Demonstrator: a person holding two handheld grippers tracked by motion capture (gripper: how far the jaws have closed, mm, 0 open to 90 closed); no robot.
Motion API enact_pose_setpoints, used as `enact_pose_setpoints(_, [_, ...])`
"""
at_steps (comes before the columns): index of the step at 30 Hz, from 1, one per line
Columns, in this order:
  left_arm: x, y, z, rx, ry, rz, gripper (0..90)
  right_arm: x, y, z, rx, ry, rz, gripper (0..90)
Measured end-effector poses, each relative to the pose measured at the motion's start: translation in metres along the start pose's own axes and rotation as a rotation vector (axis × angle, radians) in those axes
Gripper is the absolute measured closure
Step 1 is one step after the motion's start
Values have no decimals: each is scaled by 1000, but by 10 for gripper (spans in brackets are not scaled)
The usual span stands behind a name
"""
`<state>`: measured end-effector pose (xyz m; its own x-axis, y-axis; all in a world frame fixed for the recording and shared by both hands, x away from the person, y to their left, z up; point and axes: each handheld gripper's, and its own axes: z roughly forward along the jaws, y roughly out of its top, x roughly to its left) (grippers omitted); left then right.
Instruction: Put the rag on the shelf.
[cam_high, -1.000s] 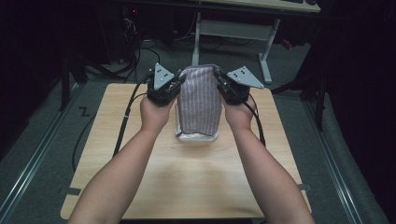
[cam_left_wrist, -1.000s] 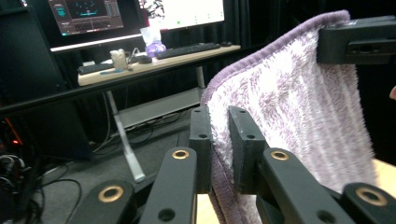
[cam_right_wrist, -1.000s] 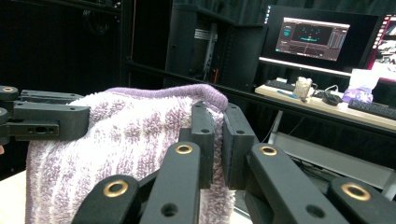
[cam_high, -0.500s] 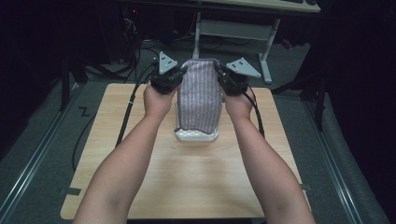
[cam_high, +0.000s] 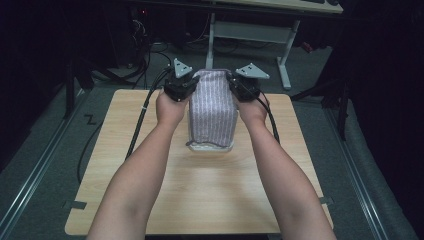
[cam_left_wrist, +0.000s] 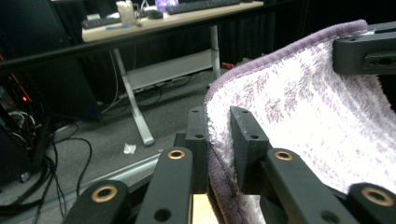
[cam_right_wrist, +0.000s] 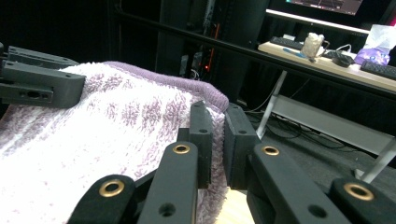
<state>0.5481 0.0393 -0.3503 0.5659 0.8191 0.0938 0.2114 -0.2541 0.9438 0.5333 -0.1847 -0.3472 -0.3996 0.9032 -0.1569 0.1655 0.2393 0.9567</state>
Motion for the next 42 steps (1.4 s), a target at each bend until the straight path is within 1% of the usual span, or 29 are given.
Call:
enact_pose_setpoints(1, [0, -1, 2, 3, -2, -6, 776, -1, -1, 2, 2, -2, -5, 840])
enact_pose_setpoints(4, [-1, -2, 4, 11, -5, -15, 767, -2, -4, 5, 13, -9, 11, 840])
enact_pose_setpoints(5, [-1, -3, 6, 15, -6, -19, 746, -3, -5, 6, 17, -13, 9, 831])
enact_pose_setpoints(6, [0, -4, 8, 28, 10, -20, 704, -3, -5, 7, 22, -15, 5, 809])
enact_pose_setpoints(7, [0, -4, 8, 28, 10, -20, 636, -3, -6, 8, 27, -19, 5, 752])
enact_pose_setpoints(8, [0, -5, 8, 34, 29, -18, 570, -4, -7, 9, 32, -18, 19, 681])
enact_pose_setpoints(9, [2, -5, 6, 26, 36, -40, 545, -5, -7, 9, 35, -23, 34, 646])
enact_pose_setpoints(10, [3, -5, 6, 24, 29, -58, 535, -6, -8, 9, 36, -19, 52, 615])
enact_pose_setpoints(11, [3, -5, 6, 24, 29, -58, 533, -8, -8, 9, 40, -9, 68, 593])
enact_pose_setpoints(12, [5, -5, 4, 26, 24, -75, 532, -8, -9, 9, 46, -7, 74, 590])
enact_pose_setpoints(15, [5, -7, 1, 23, 15, -99, 533, -7, -10, 8, 50, -5, 69, 590])
enact_pose_setpoints(18, [5, -8, -1, 23, 14, -108, 534, -5, -10, 6, 56, 7, 67, 577])
enact_pose_setpoints(19, [6, -9, -5, 19, 12, -129, 534, -4, -10, 6, 57, 7, 65, 567])
enact_pose_setpoints(21, [6, -10, -8, 19, 3, -144, 535, -2, -10, 4, 54, 12, 66, 559])
enact_pose_setpoints(22, [6, -10, -8, 19, 3, -144, 534, -1, -10, 2, 54, 17, 62, 557])
enact_pose_setpoints(26, [3, -13, -20, 3, -12, -155, 535, 5, -10, -4, 61, 12, 56, 569])
enact_pose_setpoints(27, [2, -15, -23, 3, -14, -156, 534, 7, -11, -6, 65, 17, 57, 572])
enact_pose_setpoints(29, [1, -16, -26, 0, -13, -155, 535, 8, -11, -8, 58, 17, 48, 582])
enact_pose_setpoints(31, [0, -18, -31, -10, -15, -154, 534, 10, -12, -17, 52, 13, 38, 593])
enact_pose_setpoints(32, [-3, -20, -35, -7, -26, -154, 529, 11, -12, -20, 50, 10, 31, 594])
enact_pose_setpoints(33, [-3, -20, -35, -7, -26, -154, 522, 11, -12, -23, 50, 7, 25, 591])
enact_pose_setpoints(35, [-7, -21, -41, -12, -32, -135, 511, 12, -12, -29, 45, 13, 30, 571])
enact_pose_setpoints(36, [-8, -22, -43, -17, -33, -126, 511, 12, -12, -29, 45, 13, 30, 571])
enact_pose_setpoints(39, [-11, -23, -50, -22, -46, -136, 500, 14, -15, -38, 38, 16, 20, 545])
enact_pose_setpoints(40, [-11, -23, -53, -21, -50, -138, 498, 14, -16, -40, 37, 19, 24, 539])
enact_pose_setpoints(41, [-12, -24, -55, -21, -54, -138, 491, 15, -18, -46, 35, 18, 22, 532])
enact_pose_setpoints(42, [-13, -24, -57, -22, -49, -130, 491, 16, -18, -49, 27, 18, 20, 528])
